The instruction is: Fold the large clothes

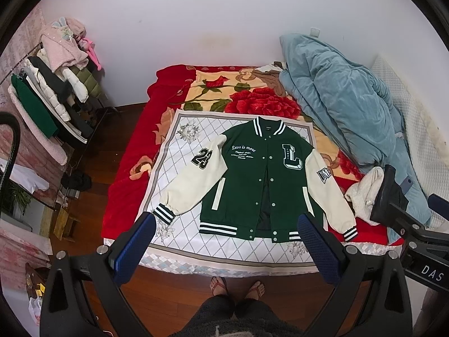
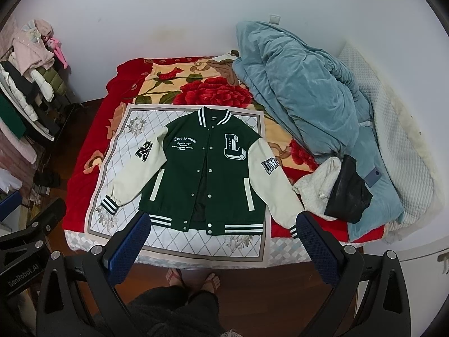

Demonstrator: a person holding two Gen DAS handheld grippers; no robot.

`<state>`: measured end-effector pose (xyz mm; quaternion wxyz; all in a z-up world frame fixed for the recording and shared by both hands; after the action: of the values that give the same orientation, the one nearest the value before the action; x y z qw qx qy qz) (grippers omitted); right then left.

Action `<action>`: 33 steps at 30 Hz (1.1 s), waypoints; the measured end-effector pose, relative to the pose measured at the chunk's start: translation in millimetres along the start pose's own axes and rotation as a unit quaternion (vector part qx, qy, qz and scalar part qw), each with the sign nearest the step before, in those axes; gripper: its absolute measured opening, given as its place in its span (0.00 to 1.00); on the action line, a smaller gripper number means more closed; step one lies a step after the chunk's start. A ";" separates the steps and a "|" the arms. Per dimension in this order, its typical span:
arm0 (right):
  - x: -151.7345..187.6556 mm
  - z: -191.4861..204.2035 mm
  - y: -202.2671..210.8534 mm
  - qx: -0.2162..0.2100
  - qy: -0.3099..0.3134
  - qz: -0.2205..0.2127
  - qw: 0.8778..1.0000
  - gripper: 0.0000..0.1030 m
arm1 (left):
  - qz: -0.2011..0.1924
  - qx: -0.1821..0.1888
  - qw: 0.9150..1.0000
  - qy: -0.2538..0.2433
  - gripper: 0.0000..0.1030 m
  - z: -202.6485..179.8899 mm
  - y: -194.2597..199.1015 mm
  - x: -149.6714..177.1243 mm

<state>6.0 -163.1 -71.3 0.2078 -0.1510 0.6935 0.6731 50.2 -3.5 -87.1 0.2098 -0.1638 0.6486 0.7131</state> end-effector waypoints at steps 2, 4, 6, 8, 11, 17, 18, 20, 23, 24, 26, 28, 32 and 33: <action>0.0 -0.3 -0.5 0.001 0.000 0.000 1.000 1.00 | -0.001 0.000 1.000 0.001 1.00 2.1 0.5 -0.7; 1.1 -0.8 -1.1 0.000 0.000 0.000 1.000 1.00 | -0.001 0.000 1.000 0.001 1.00 2.1 0.3 -0.7; 4.0 4.3 -0.1 0.000 0.001 0.000 1.000 1.00 | -0.001 0.001 1.000 0.002 1.00 2.0 0.4 -0.8; 3.9 4.0 -0.4 -0.001 0.000 0.000 1.000 1.00 | -0.001 0.001 1.000 0.001 1.00 2.1 0.4 -0.7; 4.7 3.7 -1.0 0.001 0.001 0.001 1.000 1.00 | -0.002 -0.001 1.000 0.000 1.00 1.9 0.4 -0.8; 1.8 7.2 -2.4 0.000 0.002 0.001 1.000 1.00 | -0.001 -0.002 1.000 0.001 1.00 0.8 0.1 -0.3; 1.4 7.7 -2.4 -0.001 0.002 0.001 1.000 1.00 | -0.002 -0.002 1.000 0.000 1.00 1.2 0.1 -0.7; 1.6 7.5 -2.7 -0.001 0.002 0.001 1.000 1.00 | -0.001 -0.002 1.000 0.000 1.00 1.3 0.1 -0.7; 10.8 15.6 -4.3 0.000 0.005 0.001 1.000 1.00 | -0.002 -0.002 1.000 0.001 1.00 1.0 0.0 -0.8; 10.9 15.7 -4.0 0.001 0.005 0.001 1.000 1.00 | -0.002 -0.001 1.000 0.001 1.00 0.7 -0.1 -0.8; 10.4 15.1 -5.6 0.000 0.005 0.002 1.000 1.00 | -0.002 -0.001 1.000 0.000 1.00 1.2 0.0 -0.8; 10.7 16.4 -5.2 0.000 0.005 0.002 1.000 1.00 | -0.002 -0.001 1.000 0.000 1.00 1.2 0.0 -0.7; 10.0 17.1 -5.1 0.001 0.005 0.001 1.000 1.00 | -0.001 -0.001 1.000 0.001 1.00 1.2 0.0 -0.7; 9.6 16.1 -5.3 0.001 0.005 0.001 1.000 1.00 | -0.002 -0.002 1.000 0.000 1.00 1.2 0.0 -0.8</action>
<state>1.6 -146.7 -80.8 0.2034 -0.1532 0.6955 0.6719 50.9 -2.4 -86.6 0.2107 -0.1655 0.6471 0.7137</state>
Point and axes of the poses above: each gripper's, at about its wrist camera, not at the fingertips, and y roughly against the way its jaws point, z to its left, x to its underside, the point moved 10 cm from there along -y, roughly the way its jaws point, and after that the axes turned 5 degrees about -x, right-handed, at the moved point
